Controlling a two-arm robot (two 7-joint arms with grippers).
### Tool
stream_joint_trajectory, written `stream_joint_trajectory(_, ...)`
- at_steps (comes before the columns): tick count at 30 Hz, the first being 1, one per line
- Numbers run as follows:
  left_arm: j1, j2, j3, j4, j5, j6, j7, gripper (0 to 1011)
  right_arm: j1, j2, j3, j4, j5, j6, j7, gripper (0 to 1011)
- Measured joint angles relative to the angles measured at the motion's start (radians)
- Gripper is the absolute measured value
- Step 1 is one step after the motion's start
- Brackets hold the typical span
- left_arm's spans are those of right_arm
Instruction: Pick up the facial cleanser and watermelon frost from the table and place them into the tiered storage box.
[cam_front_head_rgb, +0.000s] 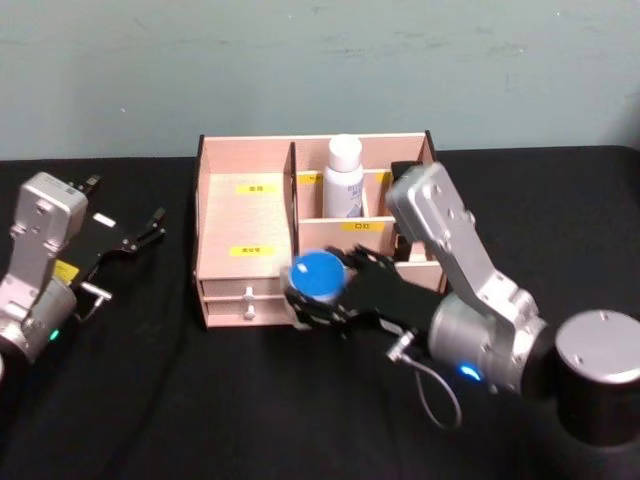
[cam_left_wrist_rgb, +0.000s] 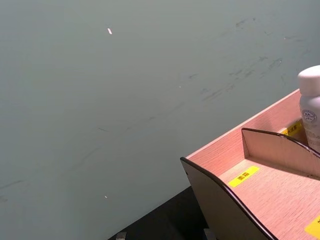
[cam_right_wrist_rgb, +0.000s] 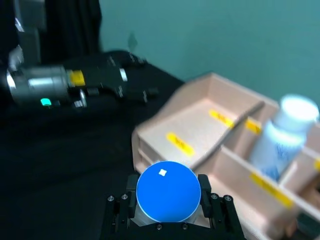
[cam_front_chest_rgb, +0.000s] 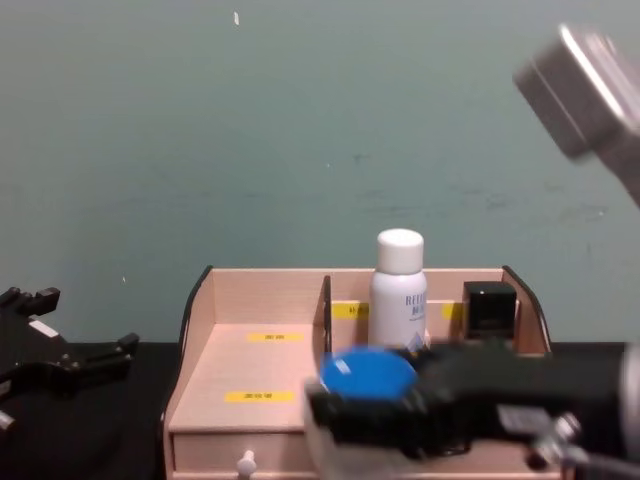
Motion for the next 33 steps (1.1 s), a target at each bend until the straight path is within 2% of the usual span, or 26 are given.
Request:
stream_joint_trajectory(4,0.0,0.0,0.0,0.0,0.0,0.0,0.0,1001,0.059,-0.028,-0.019,0.024,0.0,0.003,0.006,735)
stream_joint_trajectory(7,0.0,0.0,0.0,0.0,0.0,0.0,0.0,1001,0.115,-0.062,-0.038,0.069,0.003,0.002,0.008,735)
stream_joint_trajectory(13,0.0,0.0,0.0,0.0,0.0,0.0,0.0,1001,0.187,-0.108,-0.068,0.147,0.004,-0.003,0.007,735)
stream_joint_trajectory(22,0.0,0.0,0.0,0.0,0.0,0.0,0.0,1001,0.261,-0.161,-0.091,0.259,-0.003,-0.015,-0.009,735)
stream_joint_trajectory(33,0.0,0.0,0.0,0.0,0.0,0.0,0.0,1001,0.332,-0.218,-0.088,0.399,-0.016,-0.051,-0.031,735)
